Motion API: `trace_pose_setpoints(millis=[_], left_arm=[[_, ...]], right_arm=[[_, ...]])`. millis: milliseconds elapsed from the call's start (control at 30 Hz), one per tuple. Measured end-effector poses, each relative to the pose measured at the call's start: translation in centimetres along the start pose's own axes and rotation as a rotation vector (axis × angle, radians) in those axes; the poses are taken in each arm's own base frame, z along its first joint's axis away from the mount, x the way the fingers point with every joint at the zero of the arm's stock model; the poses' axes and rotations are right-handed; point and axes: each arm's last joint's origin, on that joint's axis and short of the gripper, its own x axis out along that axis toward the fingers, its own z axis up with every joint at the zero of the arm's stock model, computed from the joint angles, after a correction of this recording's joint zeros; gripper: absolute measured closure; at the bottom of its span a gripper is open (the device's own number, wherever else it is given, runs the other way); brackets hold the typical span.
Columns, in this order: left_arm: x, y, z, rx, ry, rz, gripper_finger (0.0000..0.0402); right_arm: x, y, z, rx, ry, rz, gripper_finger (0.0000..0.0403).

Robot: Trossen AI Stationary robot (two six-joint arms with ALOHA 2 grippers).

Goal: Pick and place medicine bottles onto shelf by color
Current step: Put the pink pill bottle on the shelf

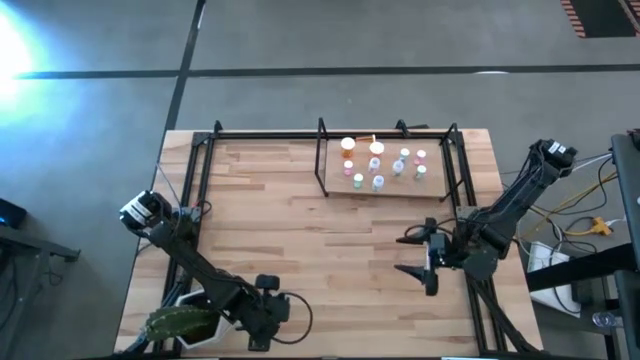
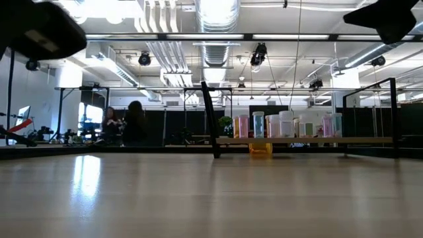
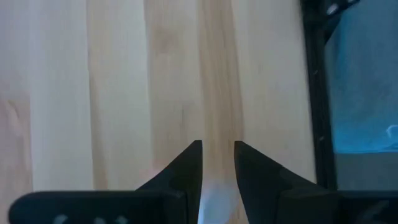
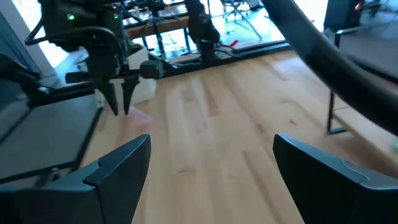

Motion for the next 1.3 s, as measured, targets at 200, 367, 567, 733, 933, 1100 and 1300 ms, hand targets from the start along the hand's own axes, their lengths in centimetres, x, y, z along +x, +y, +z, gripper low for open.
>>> trace_pose_setpoints(millis=[200,367,567,733,933,1100,1300], left_arm=[[-1.0,1.1,3.2,0.047,-0.087,0.008,0.0333],[-1.0,3.6,6.7,0.119,-0.152,0.056,0.0333],[-1.3,5.8,7.6,0.088,-0.040,0.134,0.0332],[-1.8,7.1,4.3,-0.104,0.246,0.294,0.0332],[-2.3,8.7,-0.2,-0.323,0.595,0.483,0.0318],[-0.9,9.4,-2.5,-0.423,0.662,0.365,0.0252],[1.2,10.0,-4.0,-0.545,0.561,0.228,0.0167]], right_arm=[[-0.4,0.6,-1.1,0.018,0.068,0.061,0.0074],[-0.2,0.8,-2.8,0.056,0.178,0.057,0.0074],[0.7,1.0,-4.8,0.072,0.263,0.004,0.0074],[1.3,1.4,-6.1,0.040,0.297,-0.029,0.0074],[2.0,2.1,-6.6,0.006,0.311,-0.045,0.0074],[2.2,2.6,-6.3,-0.034,0.309,-0.036,0.0074],[2.0,2.6,-5.9,-0.052,0.300,-0.023,0.0074]])
